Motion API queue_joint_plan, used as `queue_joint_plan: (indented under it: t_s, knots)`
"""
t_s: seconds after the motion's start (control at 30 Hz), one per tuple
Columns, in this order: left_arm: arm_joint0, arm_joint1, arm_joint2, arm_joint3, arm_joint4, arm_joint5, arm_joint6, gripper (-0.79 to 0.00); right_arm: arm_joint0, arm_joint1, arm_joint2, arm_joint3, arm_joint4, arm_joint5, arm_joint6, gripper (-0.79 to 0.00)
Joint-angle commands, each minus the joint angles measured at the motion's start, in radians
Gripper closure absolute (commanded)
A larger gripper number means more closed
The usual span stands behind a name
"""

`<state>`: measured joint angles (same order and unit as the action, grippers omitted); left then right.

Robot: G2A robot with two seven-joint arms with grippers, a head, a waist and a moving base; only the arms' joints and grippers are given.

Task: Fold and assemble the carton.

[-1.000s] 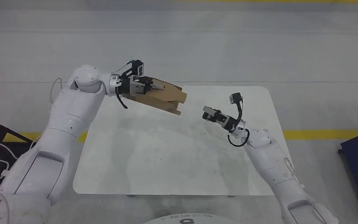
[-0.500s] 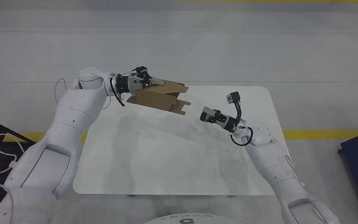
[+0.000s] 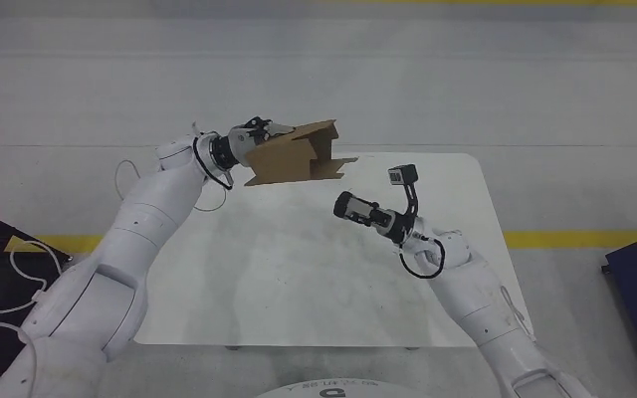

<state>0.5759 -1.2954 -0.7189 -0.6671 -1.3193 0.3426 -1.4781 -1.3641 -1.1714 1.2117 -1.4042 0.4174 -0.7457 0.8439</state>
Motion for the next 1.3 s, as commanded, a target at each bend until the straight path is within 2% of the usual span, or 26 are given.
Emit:
queue_joint_plan:
  t_s: [0.0,0.2,0.4,0.83,1.27]
  knots:
    - [-0.013,0.003,0.045,0.001,-0.052,0.025,0.025,0.0,-0.015,0.005,0.026,-0.022,0.017,-0.011,-0.006,-0.785]
    - [-0.062,0.012,0.151,0.026,-0.099,0.046,0.046,0.0,-0.054,0.003,0.039,-0.077,-0.064,-0.02,-0.122,-0.785]
    - [-0.083,0.004,0.228,0.046,-0.153,0.032,0.032,0.0,-0.027,-0.011,0.004,-0.081,-0.144,0.08,-0.263,-0.785]
    - [-0.127,0.0,0.357,0.067,-0.206,0.007,0.007,0.0,0.008,-0.021,-0.026,-0.052,-0.097,0.11,-0.268,-0.785]
    - [-0.16,-0.007,0.436,0.088,-0.22,-0.011,-0.01,0.0,0.042,-0.03,-0.053,-0.042,-0.135,0.191,-0.3,-0.785]
